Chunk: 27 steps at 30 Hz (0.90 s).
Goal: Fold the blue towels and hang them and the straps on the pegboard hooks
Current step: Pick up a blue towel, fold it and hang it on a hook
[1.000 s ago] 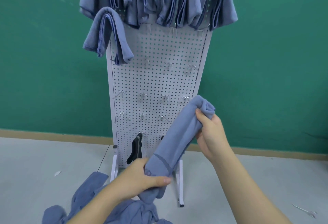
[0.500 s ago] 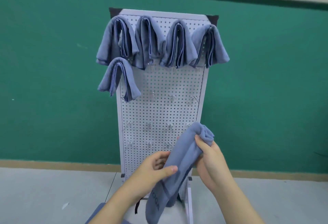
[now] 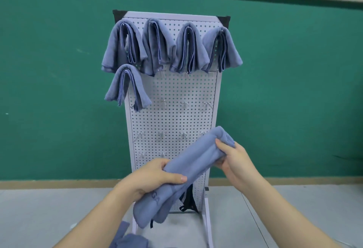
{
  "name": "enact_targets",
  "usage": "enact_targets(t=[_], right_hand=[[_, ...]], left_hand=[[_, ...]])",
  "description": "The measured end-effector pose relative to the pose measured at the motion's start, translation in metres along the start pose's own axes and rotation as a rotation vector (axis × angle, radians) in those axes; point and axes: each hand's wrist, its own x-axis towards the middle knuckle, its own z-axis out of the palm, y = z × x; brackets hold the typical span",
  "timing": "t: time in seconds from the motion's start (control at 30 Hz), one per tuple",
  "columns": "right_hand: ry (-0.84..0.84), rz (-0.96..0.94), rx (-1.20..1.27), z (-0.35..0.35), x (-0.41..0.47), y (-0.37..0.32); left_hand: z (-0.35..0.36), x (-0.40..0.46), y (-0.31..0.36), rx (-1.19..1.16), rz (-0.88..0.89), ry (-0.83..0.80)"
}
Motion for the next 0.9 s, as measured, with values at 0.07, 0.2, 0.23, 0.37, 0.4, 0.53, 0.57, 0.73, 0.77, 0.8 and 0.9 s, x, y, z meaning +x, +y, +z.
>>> enact_targets(t=[0.07,0.2,0.23,0.37,0.4,0.53,0.57,0.73,0.77,0.8,0.9], right_hand=[[0.009,-0.001,-0.041,-0.004,-0.006,-0.008],[0.113,-0.308,-0.419,0.000,-0.033,-0.019],[0.087,-0.470,-0.561,0.002,-0.043,-0.021],[-0.130,-0.954,-1.123,0.013,-0.062,-0.020],[-0.165,-1.004,-1.200,0.018,-0.059,-0.018],[-0.167,-1.033,-1.056,0.051,-0.052,-0.023],[-0.155,-1.026,-1.012,0.059,-0.049,-0.028],[-0.231,-1.049,-0.980,0.085,-0.029,-0.048],[-0.252,-1.028,-0.977,0.088,-0.025,-0.051],[-0.281,-0.986,-0.972,0.092,-0.022,-0.054],[-0.356,-0.851,-0.938,0.102,-0.013,-0.065]], left_hand=[[-0.008,-0.005,0.008,0.021,0.028,0.004],[-0.023,-0.019,0.030,-0.071,0.114,0.025],[-0.027,-0.023,0.036,-0.128,0.130,0.020],[-0.039,-0.032,0.060,-0.236,0.217,-0.007],[-0.040,-0.033,0.065,-0.244,0.238,-0.016],[-0.042,-0.039,0.081,-0.232,0.299,-0.056],[-0.043,-0.040,0.084,-0.226,0.304,-0.060],[-0.061,-0.046,0.095,-0.204,0.314,-0.015],[-0.066,-0.046,0.097,-0.192,0.310,-0.004],[-0.071,-0.047,0.098,-0.176,0.311,0.015],[-0.082,-0.042,0.098,-0.054,0.331,0.159]])
